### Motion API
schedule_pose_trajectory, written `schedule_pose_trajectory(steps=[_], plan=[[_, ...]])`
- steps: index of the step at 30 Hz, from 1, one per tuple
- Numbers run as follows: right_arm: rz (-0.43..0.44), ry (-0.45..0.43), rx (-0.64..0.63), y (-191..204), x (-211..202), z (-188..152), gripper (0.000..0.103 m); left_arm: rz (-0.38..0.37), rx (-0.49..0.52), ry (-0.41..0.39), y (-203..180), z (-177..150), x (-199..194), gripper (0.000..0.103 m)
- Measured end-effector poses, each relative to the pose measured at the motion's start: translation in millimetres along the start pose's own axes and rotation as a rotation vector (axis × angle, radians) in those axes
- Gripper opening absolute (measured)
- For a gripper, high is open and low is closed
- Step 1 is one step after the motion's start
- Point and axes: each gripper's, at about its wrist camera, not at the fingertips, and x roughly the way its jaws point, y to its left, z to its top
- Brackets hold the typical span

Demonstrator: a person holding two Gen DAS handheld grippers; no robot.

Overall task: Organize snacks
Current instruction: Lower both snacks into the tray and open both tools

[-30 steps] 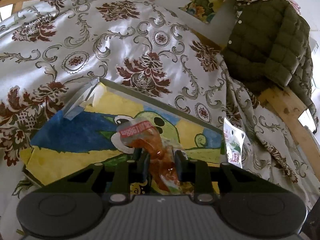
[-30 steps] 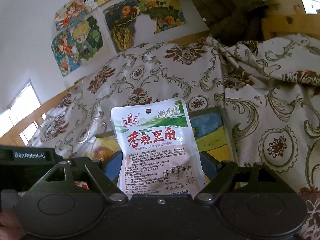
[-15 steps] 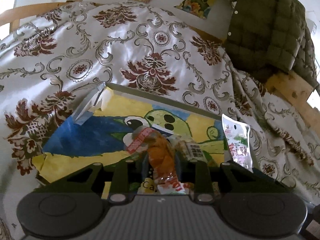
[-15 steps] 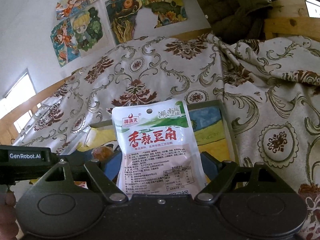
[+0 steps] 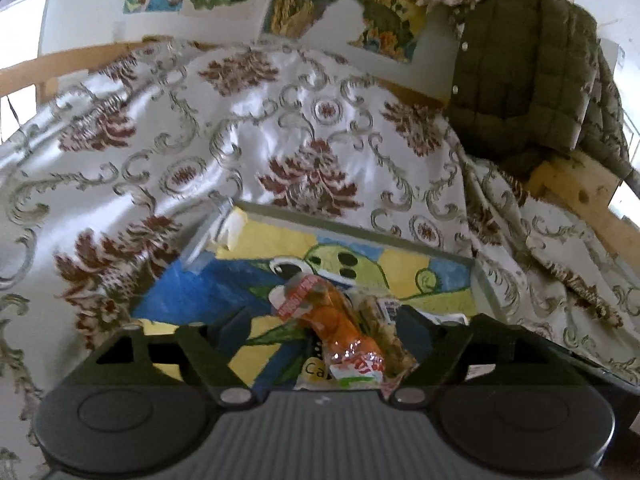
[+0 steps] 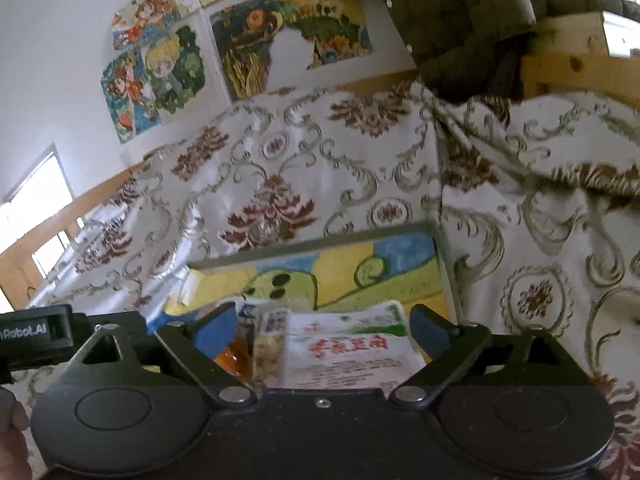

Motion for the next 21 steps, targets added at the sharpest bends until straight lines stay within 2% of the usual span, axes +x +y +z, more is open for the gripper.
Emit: schedule_pose_trajectory(steps=[4,7,14,21], plan=[[-0.004,-0.031,-0.008,6,-22,9,0.102,0.017,-0.012,-0.053,3,6,-27,0.099],[-0.006,-0.033,-0.016,12,-39,13,0.102,0.027,-0.016,-0.092,6,9,-50,0.103],[0.007,-0.067,-0.033,26,-91,14,0.102,0.044,-0.018,-0.142,12,3,-103,0.103],[0.014,-0.121,-0.064,47,-152,5,0.102,0.068,-0.005,-0.192,19,-17,-156,0.103]])
